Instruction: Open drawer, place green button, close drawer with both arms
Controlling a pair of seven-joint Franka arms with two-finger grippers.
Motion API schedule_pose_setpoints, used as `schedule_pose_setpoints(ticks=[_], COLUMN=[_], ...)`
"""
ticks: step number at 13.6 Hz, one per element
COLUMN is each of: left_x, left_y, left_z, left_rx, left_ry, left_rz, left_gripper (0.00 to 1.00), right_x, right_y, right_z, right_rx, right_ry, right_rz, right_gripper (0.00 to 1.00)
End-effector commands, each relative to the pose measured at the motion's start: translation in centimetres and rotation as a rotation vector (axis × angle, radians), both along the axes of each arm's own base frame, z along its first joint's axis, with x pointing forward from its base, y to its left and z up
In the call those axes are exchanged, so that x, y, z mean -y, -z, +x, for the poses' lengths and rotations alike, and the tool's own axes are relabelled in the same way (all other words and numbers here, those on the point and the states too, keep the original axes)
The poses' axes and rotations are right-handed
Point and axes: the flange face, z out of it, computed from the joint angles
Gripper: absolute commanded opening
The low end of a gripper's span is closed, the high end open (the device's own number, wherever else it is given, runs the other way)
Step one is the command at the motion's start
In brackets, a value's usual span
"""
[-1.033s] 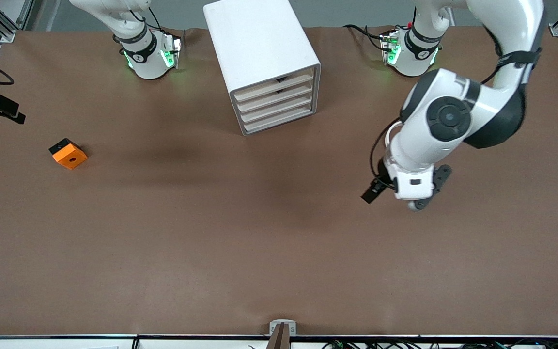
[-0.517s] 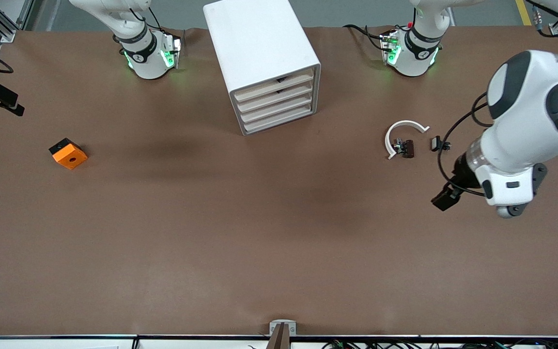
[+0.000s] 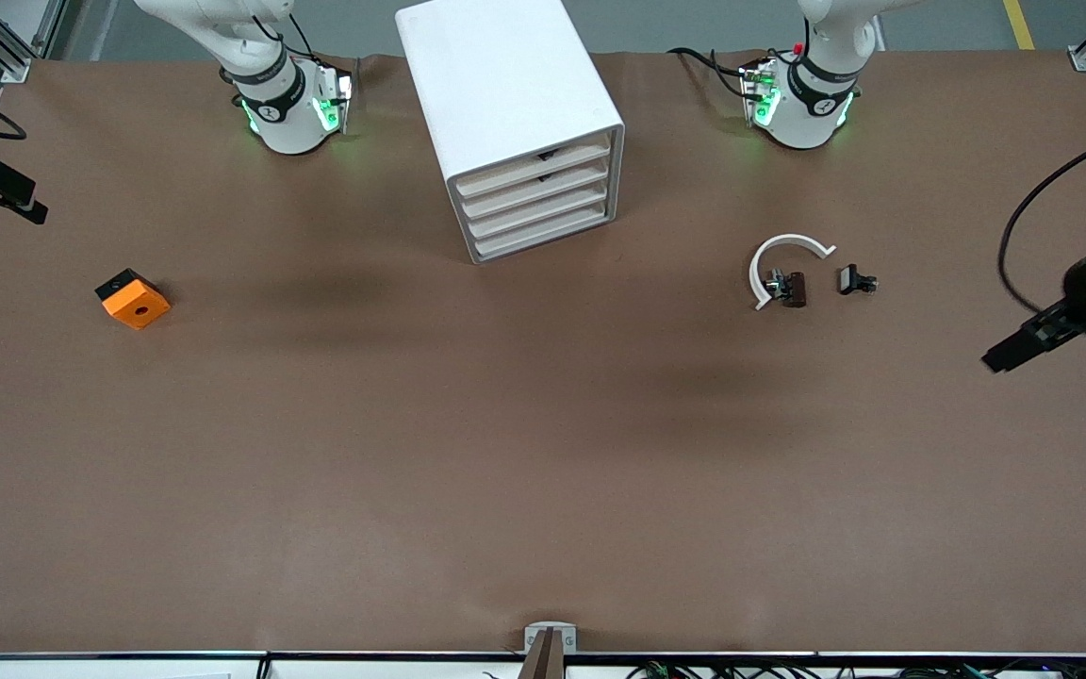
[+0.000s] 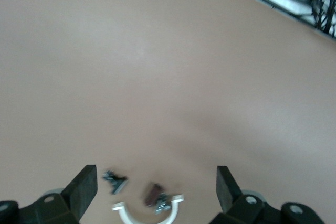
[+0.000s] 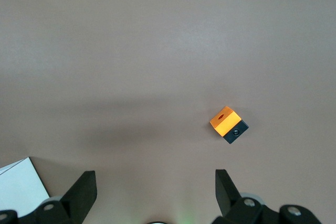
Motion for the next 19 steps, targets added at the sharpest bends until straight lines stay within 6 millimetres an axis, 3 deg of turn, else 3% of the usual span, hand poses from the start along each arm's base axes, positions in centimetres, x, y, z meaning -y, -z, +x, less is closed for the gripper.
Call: schedule_pose_setpoints(ticks=[1,8,13,19], left_x=[-1.3,-0.9,-2.9,-0.9], left_y=[-2.3,-5.3,-5.5,-5.6], left_z=[-2.1,-5.4,-6.6,-10.5], left_rx=[-0.004,-0.05,-0.075,-0.071], left_ry=[0.069,0.233,0.338,0.373], left_rz=[0.025,0.066,0.079,0.026], left_gripper=[1.0,1.0,1.0,1.0], right_x=[-0.4,-0.5,-0.2,-1.0], right_y=[-0.3,0.0,-0.3,-0.4], right_z=[-1.1,-2.0,-1.8,-1.8], right_rx=[0.013,0.016,0.038,0.043], right_ry=[-0.01,-0.012,-0.004,-0.006], right_rz=[0.012,0.013,0.014,0.053], right_gripper=[1.0,1.0,1.0,1.0])
